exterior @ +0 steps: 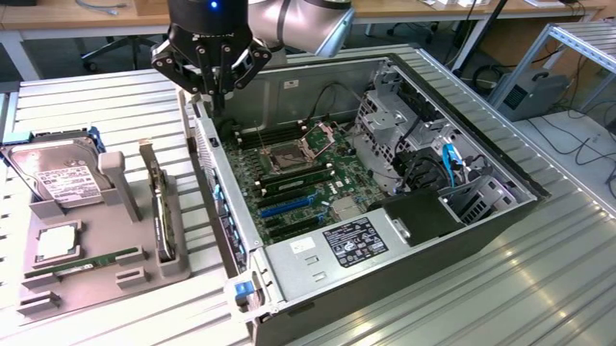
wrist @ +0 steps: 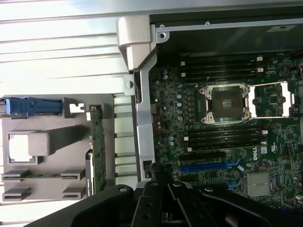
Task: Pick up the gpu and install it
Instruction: 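Reach for the gpu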
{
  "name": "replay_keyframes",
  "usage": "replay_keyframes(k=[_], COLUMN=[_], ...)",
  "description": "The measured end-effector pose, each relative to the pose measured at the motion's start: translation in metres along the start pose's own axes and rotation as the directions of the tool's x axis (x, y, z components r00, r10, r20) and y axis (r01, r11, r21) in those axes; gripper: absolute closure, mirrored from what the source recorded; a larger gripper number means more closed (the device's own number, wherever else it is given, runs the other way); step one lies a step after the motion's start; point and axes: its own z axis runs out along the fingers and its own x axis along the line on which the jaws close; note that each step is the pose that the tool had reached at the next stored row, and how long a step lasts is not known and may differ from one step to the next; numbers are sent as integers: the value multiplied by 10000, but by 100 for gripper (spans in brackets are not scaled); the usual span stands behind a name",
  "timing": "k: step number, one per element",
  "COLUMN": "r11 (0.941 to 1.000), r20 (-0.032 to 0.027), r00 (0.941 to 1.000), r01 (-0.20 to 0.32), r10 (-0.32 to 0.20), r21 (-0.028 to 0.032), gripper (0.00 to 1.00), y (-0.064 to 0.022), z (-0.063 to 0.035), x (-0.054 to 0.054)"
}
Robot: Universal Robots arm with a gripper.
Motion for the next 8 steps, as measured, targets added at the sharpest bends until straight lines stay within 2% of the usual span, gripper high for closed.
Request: replay_keyframes(k=[8], r11=[10000], r20=[0], r00=[10000], r01=[0], r10=[0], r21=[0], gripper=[89], y=[-4], z=[-1], x=[49])
